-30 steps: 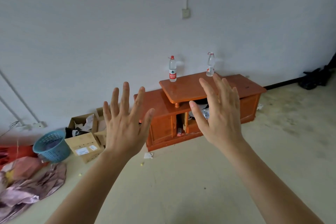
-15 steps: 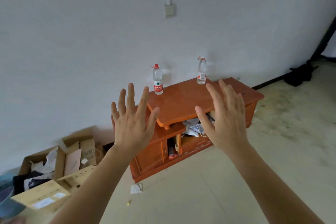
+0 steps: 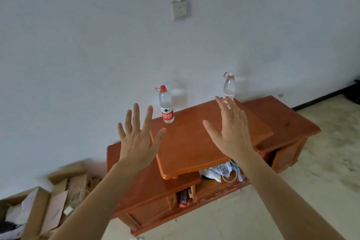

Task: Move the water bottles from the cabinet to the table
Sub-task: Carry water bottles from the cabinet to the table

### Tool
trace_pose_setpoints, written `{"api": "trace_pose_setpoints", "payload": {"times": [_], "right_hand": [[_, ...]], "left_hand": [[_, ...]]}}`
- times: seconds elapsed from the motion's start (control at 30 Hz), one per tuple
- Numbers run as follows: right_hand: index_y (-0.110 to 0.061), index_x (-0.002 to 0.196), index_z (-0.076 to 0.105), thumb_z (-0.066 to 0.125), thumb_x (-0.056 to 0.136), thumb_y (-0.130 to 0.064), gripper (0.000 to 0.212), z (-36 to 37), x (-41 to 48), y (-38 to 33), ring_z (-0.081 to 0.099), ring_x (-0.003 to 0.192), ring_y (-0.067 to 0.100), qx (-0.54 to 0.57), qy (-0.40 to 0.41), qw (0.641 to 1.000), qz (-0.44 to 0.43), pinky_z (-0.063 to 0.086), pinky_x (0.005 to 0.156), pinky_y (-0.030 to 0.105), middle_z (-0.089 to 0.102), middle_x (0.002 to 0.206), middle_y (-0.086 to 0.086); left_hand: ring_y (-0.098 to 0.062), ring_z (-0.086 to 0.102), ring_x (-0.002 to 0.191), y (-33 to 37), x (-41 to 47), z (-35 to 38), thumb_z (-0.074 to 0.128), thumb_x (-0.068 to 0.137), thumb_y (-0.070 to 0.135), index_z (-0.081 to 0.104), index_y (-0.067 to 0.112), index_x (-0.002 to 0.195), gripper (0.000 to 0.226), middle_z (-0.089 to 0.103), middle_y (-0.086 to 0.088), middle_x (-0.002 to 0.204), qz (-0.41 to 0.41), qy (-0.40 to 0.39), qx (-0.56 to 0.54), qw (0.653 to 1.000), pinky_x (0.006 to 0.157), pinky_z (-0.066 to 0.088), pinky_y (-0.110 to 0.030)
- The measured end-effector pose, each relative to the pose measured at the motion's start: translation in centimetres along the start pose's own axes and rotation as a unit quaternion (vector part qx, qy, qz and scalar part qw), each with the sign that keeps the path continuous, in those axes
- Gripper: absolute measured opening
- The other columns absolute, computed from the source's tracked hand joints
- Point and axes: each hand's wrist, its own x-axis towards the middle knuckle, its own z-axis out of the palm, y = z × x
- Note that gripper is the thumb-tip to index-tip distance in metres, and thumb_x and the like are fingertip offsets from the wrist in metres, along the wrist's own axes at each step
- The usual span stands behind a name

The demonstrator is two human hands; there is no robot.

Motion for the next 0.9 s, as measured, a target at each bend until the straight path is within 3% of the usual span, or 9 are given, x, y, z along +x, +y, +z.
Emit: {"api": "trace_pose_setpoints", "payload": {"times": [0.27, 0.63, 0.8, 0.9], "right_hand": [[-0.032, 0.159, 0.012, 0.052, 0.097, -0.059, 0.079, 9.3, 12.7, 3.1, 0.021, 0.154, 0.029, 0.045, -0.074, 0.996, -0.016, 0.024, 0.121, 0.060, 0.020, 0.167, 0.011], [-0.043, 0.157, -0.005, 0.052, 0.094, -0.067, 0.089, 24.5, 25.2, 6.8, 0.016, 0.155, 0.022, 0.052, -0.167, 0.984, 0.030, 0.023, 0.123, 0.054, 0.011, 0.169, 0.001], [-0.040, 0.158, -0.007, 0.055, 0.091, -0.068, 0.095, 30.7, 27.6, 9.6, 0.016, 0.155, 0.019, 0.059, -0.217, 0.972, 0.063, 0.023, 0.123, 0.049, 0.011, 0.169, -0.002], [-0.039, 0.159, -0.006, 0.061, 0.090, -0.065, 0.100, 35.1, 29.1, 11.9, 0.019, 0.154, 0.018, 0.091, -0.252, 0.961, 0.071, 0.027, 0.121, 0.045, 0.012, 0.168, -0.003]], "left_hand": [[-0.024, -0.018, 0.154, -3.4, 10.2, 5.4, 0.002, 0.088, 0.083, -0.023, 0.048, 0.152, 0.077, -0.029, 0.003, 0.165, -0.058, -0.011, 0.010, 0.998, 0.123, 0.001, -0.060], [-0.024, -0.022, 0.153, -9.6, 27.2, 15.4, -0.009, 0.083, 0.086, -0.019, 0.042, 0.155, 0.085, -0.030, 0.004, 0.164, -0.055, -0.057, -0.030, 0.996, 0.123, -0.002, -0.058], [-0.027, -0.023, 0.153, -10.8, 32.9, 19.6, 0.005, 0.088, 0.082, -0.022, 0.041, 0.154, 0.082, -0.031, 0.000, 0.164, -0.028, -0.092, 0.012, 0.995, 0.121, -0.005, -0.057], [-0.035, -0.015, 0.154, -11.3, 36.9, 23.3, 0.037, 0.096, 0.070, -0.020, 0.042, 0.155, 0.086, -0.025, -0.005, 0.166, 0.023, -0.091, 0.051, 0.994, 0.121, 0.004, -0.063]]}}
